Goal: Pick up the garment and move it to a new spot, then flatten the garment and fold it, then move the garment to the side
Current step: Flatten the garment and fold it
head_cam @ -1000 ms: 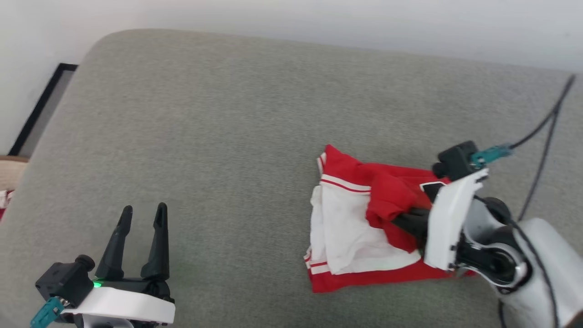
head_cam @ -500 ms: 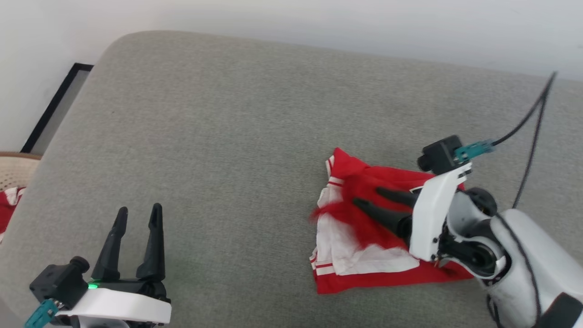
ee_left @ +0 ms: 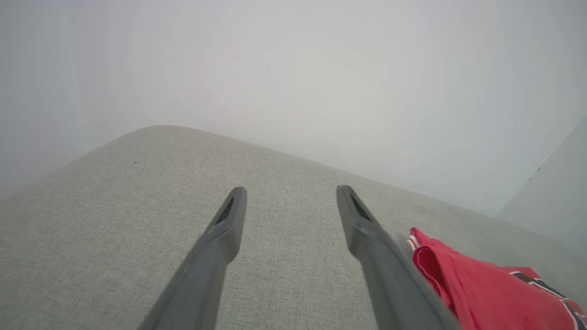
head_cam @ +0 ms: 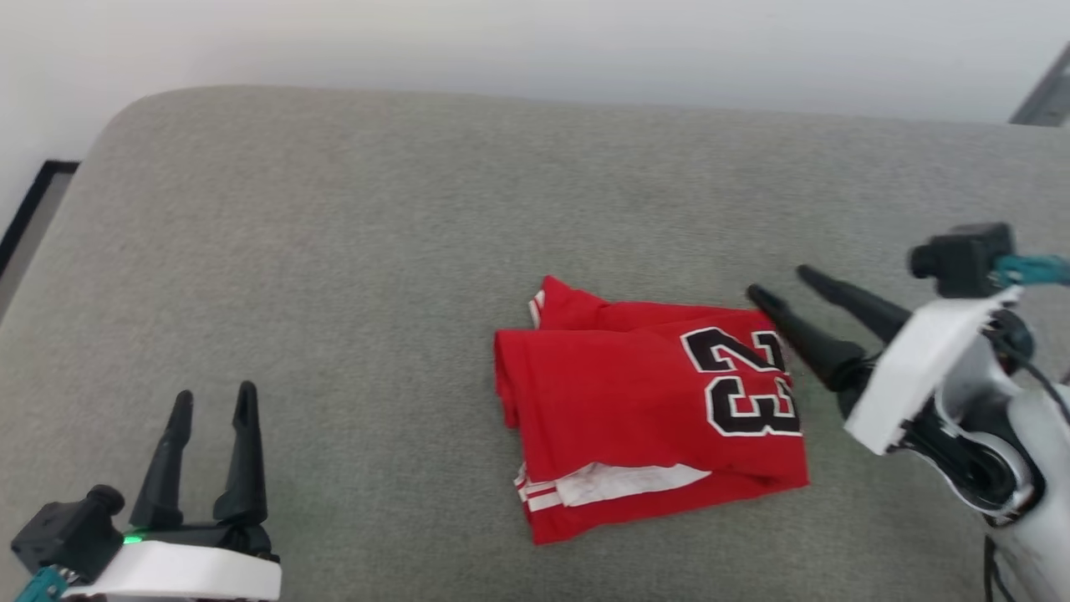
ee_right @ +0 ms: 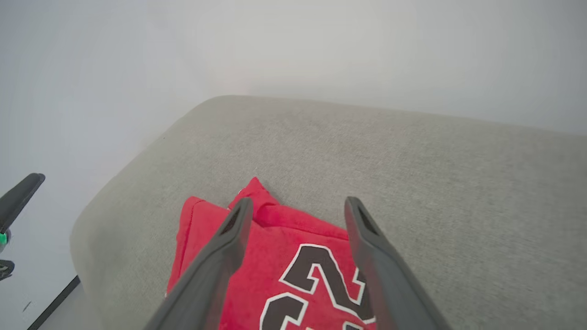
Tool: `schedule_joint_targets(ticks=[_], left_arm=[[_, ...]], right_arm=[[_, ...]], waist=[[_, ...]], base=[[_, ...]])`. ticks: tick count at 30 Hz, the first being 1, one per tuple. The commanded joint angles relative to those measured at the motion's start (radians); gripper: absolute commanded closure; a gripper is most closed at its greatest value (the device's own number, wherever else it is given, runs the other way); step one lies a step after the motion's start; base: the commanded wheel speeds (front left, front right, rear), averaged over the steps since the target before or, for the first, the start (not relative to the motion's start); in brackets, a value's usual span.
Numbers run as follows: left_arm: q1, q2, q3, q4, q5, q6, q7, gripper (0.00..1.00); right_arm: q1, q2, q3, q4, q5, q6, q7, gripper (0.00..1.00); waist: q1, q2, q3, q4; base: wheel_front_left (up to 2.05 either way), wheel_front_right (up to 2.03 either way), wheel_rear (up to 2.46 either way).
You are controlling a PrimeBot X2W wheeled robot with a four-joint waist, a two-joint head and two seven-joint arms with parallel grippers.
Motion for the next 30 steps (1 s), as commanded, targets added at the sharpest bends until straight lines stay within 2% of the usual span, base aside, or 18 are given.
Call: schedule_joint_targets(ticks=[1,8,17,23,30], left_arm=[[0.013,0.005,0.01,-0.004,0.008,-0.004,-0.005,0.0],[0.033,0.011,0.034,-0.01,0.016,-0.004,-0.005,0.0],[0.065,0.013,0.048,-0.008,0.013,-0.004,-0.005,0.0],[0.091,0.015,0.056,0.01,0.017,-0.004,-0.005,0.0],[0.117,0.02,0.063,0.017,0.018,-0.004,-0.005,0.0]], right_arm=[[0.023,-0.008,-0.014,-0.01,-0.015,0.0,-0.039,0.0],[0.118,-0.024,-0.084,-0.006,-0.103,0.0,-0.241,0.0],[0.24,0.001,-0.163,0.081,-0.236,0.0,-0.477,0.0],[0.308,0.04,-0.226,0.144,-0.317,0.0,-0.557,0.0],[0.364,0.081,-0.303,0.14,-0.425,0.0,-0.576,0.0]], waist=[[0.0,0.0,-0.007,-0.022],[0.0,0.0,-0.026,-0.072],[0.0,0.0,-0.07,-0.101],[0.0,0.0,-0.099,-0.104],[0.0,0.0,-0.119,-0.103]], base=[[0.0,0.0,0.0],[0.0,0.0,0.0],[0.0,0.0,0.0],[0.0,0.0,0.0],[0.0,0.0,0.0]])
